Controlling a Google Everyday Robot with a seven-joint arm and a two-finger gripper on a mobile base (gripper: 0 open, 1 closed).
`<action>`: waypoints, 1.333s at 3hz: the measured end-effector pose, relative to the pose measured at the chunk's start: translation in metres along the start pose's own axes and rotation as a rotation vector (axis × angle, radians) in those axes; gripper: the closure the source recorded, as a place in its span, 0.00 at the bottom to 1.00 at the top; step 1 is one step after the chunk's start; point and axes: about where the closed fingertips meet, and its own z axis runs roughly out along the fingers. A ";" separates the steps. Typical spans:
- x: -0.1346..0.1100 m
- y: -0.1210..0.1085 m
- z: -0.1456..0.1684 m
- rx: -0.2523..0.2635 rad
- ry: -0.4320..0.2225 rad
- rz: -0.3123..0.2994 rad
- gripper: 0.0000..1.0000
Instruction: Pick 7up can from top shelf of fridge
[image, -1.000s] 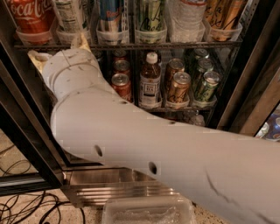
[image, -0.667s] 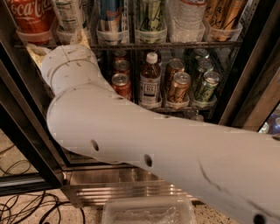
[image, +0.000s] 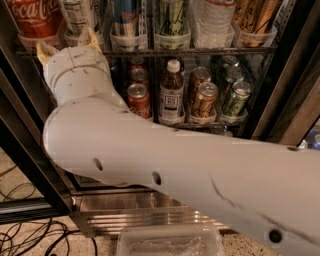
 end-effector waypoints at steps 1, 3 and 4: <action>0.003 -0.005 0.003 0.041 -0.005 -0.019 0.40; 0.009 -0.022 0.015 0.122 -0.011 -0.047 0.37; 0.004 -0.028 0.026 0.149 -0.033 -0.045 0.36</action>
Offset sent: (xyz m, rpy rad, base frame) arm 0.0265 -0.0185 -0.0164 -0.0357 -0.0269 -0.1394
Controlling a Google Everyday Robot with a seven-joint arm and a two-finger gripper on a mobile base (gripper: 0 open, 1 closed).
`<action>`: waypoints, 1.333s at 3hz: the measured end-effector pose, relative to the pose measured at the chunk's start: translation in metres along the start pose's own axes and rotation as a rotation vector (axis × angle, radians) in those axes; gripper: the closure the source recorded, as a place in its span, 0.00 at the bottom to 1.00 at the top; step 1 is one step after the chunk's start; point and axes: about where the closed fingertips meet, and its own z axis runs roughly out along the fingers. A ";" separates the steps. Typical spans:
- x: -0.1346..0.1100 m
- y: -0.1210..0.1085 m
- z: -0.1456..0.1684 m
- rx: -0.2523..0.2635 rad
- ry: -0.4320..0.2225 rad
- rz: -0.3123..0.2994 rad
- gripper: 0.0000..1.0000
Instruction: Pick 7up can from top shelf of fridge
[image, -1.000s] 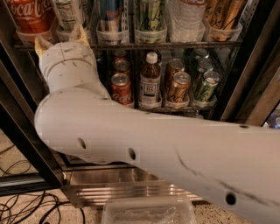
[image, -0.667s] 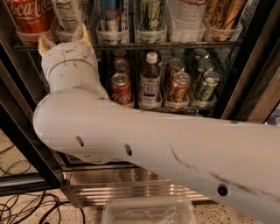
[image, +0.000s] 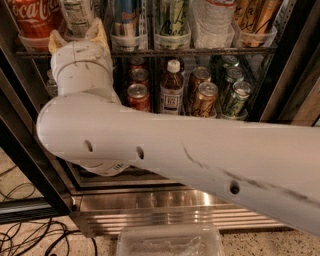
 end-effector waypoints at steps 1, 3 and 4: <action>-0.015 -0.009 0.041 0.052 -0.039 0.028 0.38; -0.012 -0.012 0.053 0.043 -0.029 0.033 0.57; -0.012 -0.012 0.053 0.043 -0.029 0.033 0.80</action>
Offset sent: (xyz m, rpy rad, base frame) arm 0.0263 -0.0029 0.0196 0.0378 -0.0436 -0.0363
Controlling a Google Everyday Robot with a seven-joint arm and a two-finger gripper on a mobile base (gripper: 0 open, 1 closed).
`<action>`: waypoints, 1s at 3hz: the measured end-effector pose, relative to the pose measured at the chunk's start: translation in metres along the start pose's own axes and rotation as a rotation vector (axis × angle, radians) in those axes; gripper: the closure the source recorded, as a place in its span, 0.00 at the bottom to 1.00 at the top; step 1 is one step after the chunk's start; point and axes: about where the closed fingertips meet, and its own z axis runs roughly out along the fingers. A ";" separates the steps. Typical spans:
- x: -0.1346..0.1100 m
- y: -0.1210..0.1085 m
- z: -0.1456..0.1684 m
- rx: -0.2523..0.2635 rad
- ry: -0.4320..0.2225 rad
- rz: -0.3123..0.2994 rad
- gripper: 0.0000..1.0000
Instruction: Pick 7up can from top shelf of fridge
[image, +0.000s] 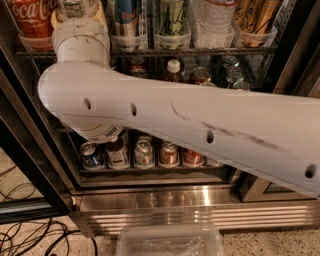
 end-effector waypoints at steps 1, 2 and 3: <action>-0.004 0.000 -0.001 -0.003 -0.009 0.008 1.00; -0.008 0.000 -0.002 -0.006 -0.016 0.015 1.00; -0.022 -0.001 0.000 -0.026 -0.041 0.042 1.00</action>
Offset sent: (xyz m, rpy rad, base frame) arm 0.0000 0.0000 0.0000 0.0000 0.0000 0.0000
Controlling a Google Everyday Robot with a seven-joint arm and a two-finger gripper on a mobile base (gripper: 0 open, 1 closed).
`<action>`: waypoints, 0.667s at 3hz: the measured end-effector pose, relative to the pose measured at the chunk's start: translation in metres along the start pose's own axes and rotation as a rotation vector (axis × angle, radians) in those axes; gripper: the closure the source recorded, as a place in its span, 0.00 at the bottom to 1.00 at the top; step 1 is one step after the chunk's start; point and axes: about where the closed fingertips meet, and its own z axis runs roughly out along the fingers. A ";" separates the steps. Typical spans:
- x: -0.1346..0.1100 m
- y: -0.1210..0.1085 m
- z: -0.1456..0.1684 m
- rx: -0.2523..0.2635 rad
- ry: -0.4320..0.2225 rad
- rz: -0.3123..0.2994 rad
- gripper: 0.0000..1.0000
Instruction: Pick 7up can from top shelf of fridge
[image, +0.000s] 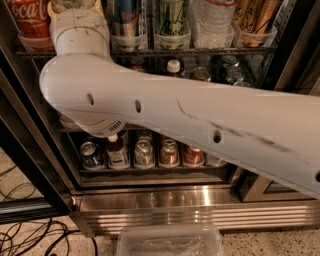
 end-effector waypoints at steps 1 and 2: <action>-0.023 0.000 0.008 -0.035 -0.041 0.016 1.00; -0.039 -0.002 0.005 -0.081 -0.049 0.029 1.00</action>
Offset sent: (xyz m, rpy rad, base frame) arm -0.0124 -0.0014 0.0462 0.0096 -0.0144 0.1776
